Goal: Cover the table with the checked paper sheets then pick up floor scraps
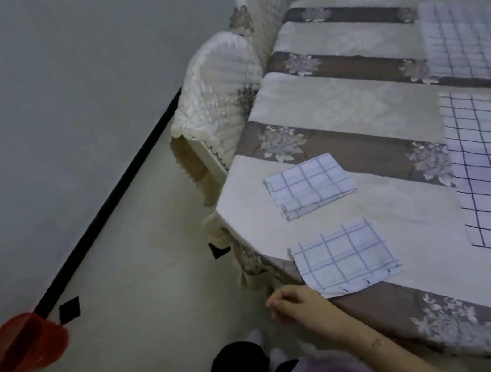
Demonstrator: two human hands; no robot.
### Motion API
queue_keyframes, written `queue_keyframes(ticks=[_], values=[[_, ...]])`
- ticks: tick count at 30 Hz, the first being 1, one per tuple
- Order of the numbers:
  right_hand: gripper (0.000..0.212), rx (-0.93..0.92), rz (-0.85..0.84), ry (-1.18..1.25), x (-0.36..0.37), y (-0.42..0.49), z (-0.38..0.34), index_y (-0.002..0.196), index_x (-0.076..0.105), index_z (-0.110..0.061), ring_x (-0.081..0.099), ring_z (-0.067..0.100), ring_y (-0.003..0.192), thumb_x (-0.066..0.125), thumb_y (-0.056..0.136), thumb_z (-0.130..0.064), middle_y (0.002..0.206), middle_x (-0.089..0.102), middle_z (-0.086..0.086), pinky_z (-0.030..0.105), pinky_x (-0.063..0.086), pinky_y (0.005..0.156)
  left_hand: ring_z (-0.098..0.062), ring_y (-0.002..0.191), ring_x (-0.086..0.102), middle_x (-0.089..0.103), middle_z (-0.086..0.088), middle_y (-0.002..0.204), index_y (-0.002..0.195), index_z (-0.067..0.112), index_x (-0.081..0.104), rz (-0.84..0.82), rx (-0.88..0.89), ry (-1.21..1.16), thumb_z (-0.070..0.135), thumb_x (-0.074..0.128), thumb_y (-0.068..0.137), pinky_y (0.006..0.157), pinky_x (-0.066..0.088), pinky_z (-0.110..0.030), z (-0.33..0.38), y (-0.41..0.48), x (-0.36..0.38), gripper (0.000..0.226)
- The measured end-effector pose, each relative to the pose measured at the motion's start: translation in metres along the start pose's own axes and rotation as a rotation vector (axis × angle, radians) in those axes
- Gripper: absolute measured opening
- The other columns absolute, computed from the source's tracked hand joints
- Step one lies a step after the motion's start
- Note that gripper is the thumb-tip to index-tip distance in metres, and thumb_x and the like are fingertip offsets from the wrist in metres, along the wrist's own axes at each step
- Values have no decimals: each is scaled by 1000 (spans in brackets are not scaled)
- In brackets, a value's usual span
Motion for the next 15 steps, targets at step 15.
queue_keyframes(ticks=[15], values=[[38,225,921,-314,-141,-30,0,127,56,-14,57,22,109,53,89,-15,126,59,6,29,41,88,-26,141,28,31,-7,152,143,14,35,-73,1268,1013,45,37,91,115,21,-41,304,21,42,60]])
Point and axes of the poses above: each hand's wrist, its own y-axis towards the middle knuckle, its own x-axis out of the palm, z = x × y, the point moved 4 cm from there along y, towards the middle knuckle
